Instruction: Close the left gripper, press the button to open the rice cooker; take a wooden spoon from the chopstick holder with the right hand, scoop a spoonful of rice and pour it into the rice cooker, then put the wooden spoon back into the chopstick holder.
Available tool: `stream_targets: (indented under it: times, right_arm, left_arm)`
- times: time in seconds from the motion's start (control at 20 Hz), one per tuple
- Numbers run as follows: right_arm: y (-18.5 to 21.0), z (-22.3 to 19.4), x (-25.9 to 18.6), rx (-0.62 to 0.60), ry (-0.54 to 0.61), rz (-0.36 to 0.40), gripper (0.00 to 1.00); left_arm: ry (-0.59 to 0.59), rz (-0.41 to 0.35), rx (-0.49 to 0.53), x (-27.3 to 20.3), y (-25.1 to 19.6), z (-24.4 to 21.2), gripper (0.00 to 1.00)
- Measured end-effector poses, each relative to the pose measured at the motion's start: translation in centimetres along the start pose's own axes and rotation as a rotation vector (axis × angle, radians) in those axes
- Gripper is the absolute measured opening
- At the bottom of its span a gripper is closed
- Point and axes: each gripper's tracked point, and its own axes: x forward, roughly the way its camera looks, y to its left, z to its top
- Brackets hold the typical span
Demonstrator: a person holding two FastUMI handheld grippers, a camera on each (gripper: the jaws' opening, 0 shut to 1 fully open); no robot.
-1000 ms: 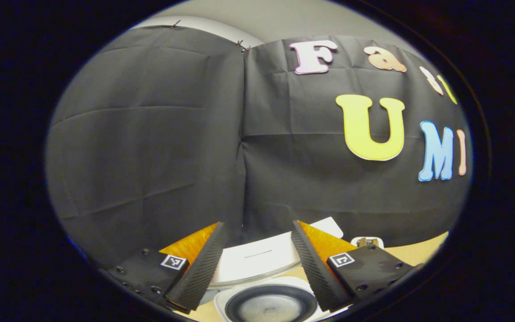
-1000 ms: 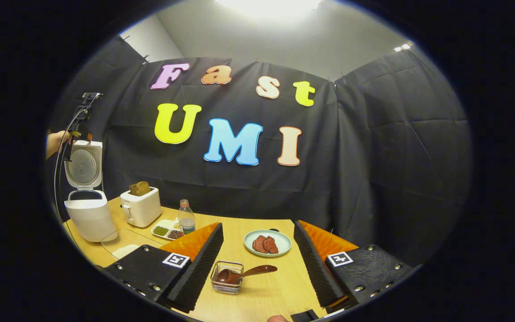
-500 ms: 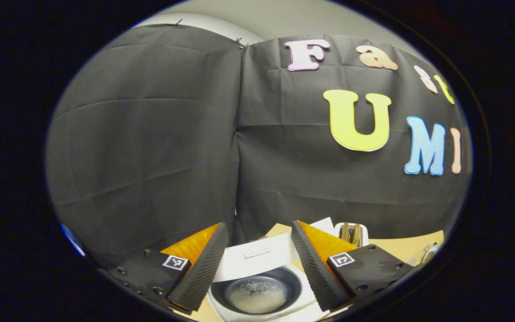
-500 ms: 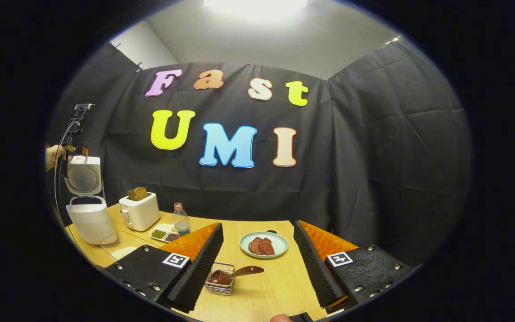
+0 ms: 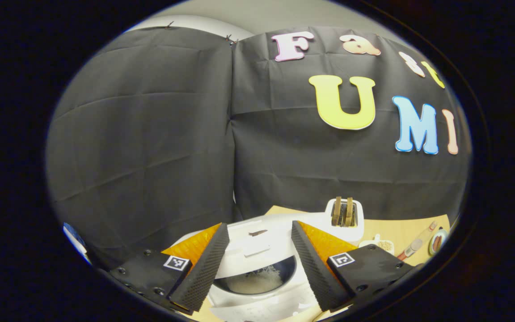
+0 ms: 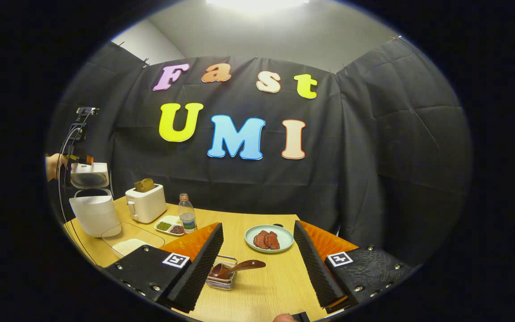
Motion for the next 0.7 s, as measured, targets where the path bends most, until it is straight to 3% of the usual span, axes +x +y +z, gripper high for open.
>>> stream_targets:
  times: [0.2,0.7]
  right_arm:
    - [0.7,-0.5,0.2,-0.005,0.009,0.029,0.96]
    - [-0.3,-1.6,0.7,0.019,0.035,0.014,0.96]
  left_arm:
    - [0.041,-0.011,0.016,-0.4,-1.0,-2.9,0.98]
    - [0.111,-0.016,0.027,-0.9,-2.0,-8.0,0.98]
